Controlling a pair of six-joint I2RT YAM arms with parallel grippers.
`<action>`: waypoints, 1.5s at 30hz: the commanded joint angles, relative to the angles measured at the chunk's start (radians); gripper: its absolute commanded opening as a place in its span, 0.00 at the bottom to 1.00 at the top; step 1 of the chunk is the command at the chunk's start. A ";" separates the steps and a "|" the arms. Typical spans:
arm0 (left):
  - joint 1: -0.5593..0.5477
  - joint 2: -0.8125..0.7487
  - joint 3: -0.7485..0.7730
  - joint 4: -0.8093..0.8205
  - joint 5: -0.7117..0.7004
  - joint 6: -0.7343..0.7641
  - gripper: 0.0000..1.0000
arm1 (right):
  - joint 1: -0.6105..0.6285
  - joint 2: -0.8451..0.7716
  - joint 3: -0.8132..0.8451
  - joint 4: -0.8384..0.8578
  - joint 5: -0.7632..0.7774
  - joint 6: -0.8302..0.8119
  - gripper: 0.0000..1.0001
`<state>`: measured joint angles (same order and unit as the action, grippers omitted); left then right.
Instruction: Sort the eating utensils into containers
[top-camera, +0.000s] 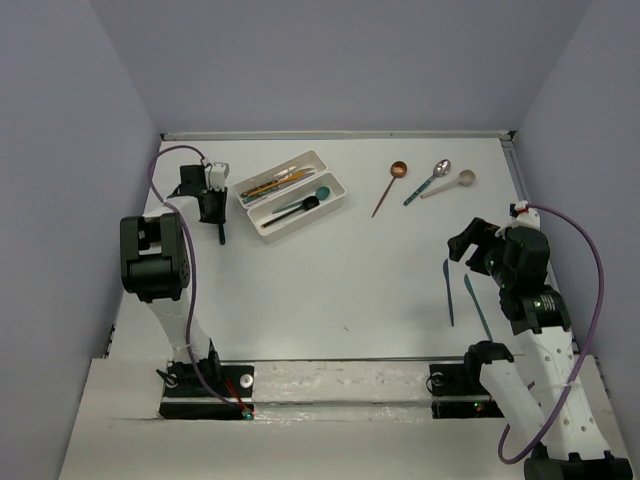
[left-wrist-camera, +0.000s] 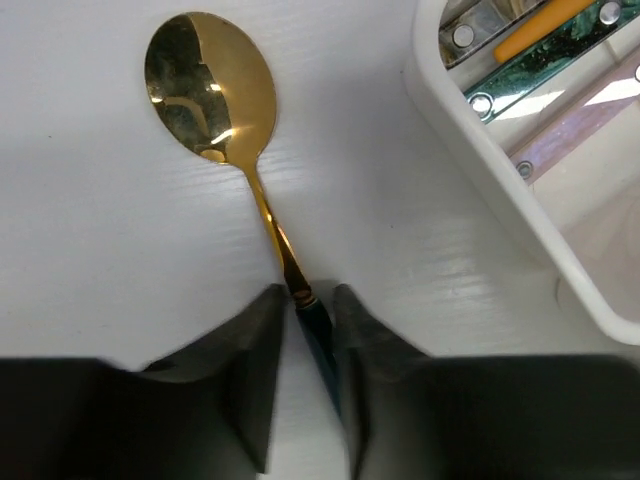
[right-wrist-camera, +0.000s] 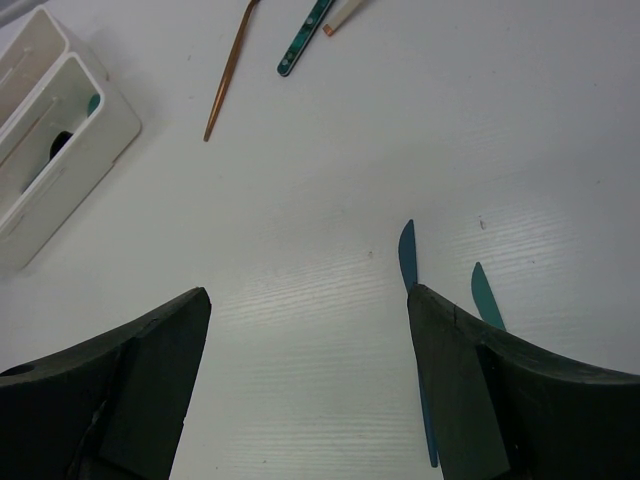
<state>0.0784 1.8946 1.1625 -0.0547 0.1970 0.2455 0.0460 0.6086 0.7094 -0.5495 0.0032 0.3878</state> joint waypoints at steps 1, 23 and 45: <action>-0.006 -0.022 -0.053 -0.046 -0.024 0.018 0.22 | -0.006 -0.013 0.002 0.046 0.004 -0.017 0.86; 0.158 -0.385 -0.253 0.079 0.243 0.093 0.00 | -0.006 0.106 0.024 0.151 -0.172 0.005 0.86; 0.147 -0.123 0.132 -0.481 0.151 0.514 0.73 | -0.006 0.755 0.622 0.174 -0.238 -0.144 0.86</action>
<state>0.2306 1.7855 1.2888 -0.3862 0.4133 0.6147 0.0460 1.3239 1.1976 -0.2226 -0.2432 0.3408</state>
